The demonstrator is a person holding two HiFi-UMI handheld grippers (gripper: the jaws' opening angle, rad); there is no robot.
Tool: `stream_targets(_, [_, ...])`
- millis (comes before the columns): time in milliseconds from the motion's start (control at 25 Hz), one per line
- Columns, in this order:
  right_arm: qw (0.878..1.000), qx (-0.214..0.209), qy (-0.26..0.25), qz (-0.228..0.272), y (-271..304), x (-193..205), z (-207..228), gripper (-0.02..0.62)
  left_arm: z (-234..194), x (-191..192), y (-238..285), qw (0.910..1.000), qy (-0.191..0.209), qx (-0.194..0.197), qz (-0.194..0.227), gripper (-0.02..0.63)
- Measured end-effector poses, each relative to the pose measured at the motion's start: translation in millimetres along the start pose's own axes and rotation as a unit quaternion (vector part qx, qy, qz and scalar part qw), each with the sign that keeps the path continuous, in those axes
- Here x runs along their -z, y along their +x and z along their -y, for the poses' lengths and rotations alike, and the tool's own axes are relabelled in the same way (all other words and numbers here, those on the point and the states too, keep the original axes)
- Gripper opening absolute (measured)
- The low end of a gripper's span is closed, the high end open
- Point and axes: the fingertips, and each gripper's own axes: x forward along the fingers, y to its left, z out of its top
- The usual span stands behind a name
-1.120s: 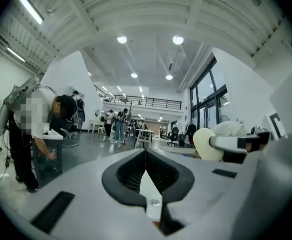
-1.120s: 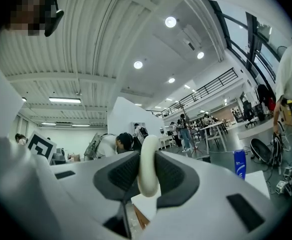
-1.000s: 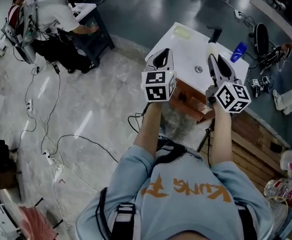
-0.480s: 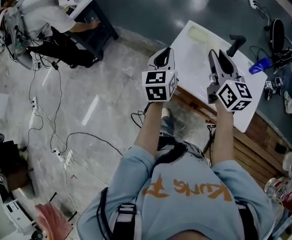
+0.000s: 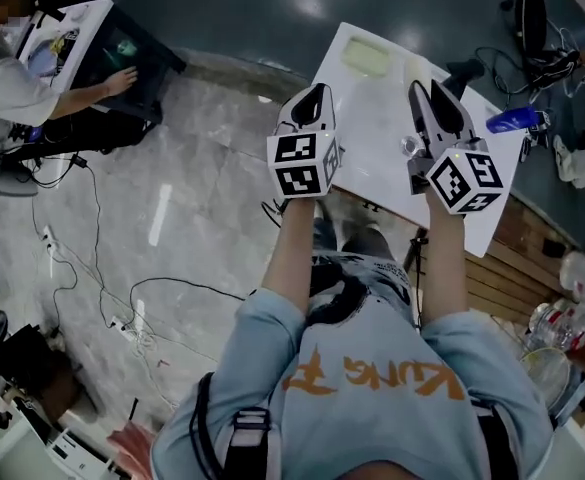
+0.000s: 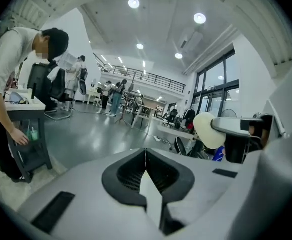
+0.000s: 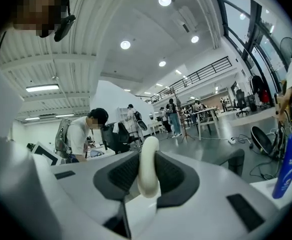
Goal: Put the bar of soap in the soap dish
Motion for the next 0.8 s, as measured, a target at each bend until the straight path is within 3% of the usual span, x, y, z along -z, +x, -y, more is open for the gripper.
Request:
stream_targets(240, [0.998,-0.004,-0.039,-0.047,32.2,19.5,21.2,0.117,-6.8,9.7,30.5,0.9996,-0.020,-0.016,-0.011,0.021])
stream_targets(360, [0.992,-0.011,-0.095,-0.076,49.7,28.0,19.6,0.118,-11.2,15.2,34.9,0.9989,-0.033,-0.028,-0.015,0.021])
stream_targets(560, [0.967,-0.025,-0.223,-0.116,82.9,45.2,11.4,0.117,-20.9,29.4,43.9,0.9978,-0.051,-0.039,-0.019,0.021])
stream_targets(800, [0.930,-0.037,-0.329,-0.159,115.3,74.3,3.8,0.117,-43.5,38.5,55.8,0.9965,-0.070,-0.041,-0.020,0.021])
